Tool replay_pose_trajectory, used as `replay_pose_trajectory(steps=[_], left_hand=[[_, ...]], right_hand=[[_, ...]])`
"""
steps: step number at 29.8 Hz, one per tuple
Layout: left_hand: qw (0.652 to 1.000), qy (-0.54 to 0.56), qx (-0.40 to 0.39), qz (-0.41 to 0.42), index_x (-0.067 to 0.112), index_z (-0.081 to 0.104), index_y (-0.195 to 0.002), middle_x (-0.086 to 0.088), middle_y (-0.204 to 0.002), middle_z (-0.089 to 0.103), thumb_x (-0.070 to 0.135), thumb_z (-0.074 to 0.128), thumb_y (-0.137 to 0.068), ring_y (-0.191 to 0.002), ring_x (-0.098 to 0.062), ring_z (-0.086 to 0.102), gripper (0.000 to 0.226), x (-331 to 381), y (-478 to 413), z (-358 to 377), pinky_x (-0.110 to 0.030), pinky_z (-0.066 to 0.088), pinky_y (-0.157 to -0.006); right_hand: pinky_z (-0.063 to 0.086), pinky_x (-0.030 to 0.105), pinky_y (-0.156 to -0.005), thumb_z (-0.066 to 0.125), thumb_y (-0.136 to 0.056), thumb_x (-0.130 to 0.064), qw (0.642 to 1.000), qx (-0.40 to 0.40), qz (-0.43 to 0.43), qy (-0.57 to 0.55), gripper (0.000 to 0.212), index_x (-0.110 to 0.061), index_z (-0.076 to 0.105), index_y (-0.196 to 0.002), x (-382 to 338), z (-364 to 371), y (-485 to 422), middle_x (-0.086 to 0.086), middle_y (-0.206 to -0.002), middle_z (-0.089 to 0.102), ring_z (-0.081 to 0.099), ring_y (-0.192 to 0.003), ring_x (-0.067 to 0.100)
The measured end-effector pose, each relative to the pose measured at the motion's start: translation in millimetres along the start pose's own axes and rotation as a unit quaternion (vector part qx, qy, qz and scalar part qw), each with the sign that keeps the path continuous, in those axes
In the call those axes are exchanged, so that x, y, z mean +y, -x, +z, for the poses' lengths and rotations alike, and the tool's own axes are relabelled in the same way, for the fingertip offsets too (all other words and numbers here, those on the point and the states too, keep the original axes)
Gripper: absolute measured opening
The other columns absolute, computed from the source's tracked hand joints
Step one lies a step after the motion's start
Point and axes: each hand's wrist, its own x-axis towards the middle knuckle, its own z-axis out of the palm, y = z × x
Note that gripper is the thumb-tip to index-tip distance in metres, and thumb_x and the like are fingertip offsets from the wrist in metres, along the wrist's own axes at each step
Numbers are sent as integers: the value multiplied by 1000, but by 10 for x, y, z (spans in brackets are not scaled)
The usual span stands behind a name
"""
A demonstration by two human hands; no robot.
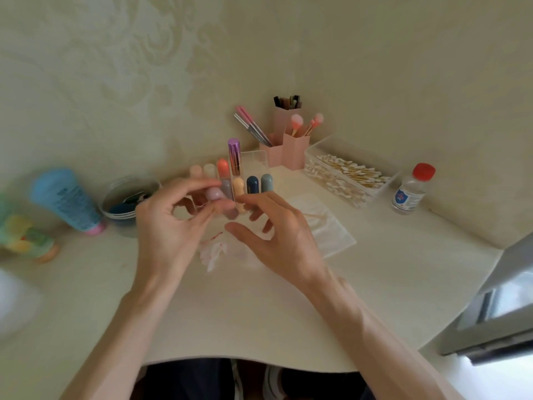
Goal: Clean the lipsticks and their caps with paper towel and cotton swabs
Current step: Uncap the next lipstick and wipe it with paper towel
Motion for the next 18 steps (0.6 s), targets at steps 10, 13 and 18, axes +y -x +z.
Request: replay_pose_trajectory(steps=[10,13,18], left_hand=[[976,142,105,-127,18,75,-95,7,-85,77,18,85,-77,-84,-10,73,20,25,254,-51,-21,56,-85],[979,103,111,-139,20,76,-100,4,-89,75,13,84,-82,-86,-14,72,20,-106,262,-196,-19,54,-86],[982,-128,-11,-137,28,75,-116,10,-93,70,8,80,-88,-85,-13,67,36,-487,415,-348,-39,58,-88]], right_hand=[[42,15,-75,80,-93,-26,999,-33,-38,19,16,-16,76,-106,12,20,15,-8,-91,69,59,-82,5],[40,10,-77,79,-94,-24,999,-20,-37,9,16,-17,77,-108,38,-23,17,-11,-92,70,57,-83,-1],[39,8,-78,79,-95,-24,999,-12,-38,10,16,-17,76,-109,0,0,12,-10,-95,71,61,-87,2]])
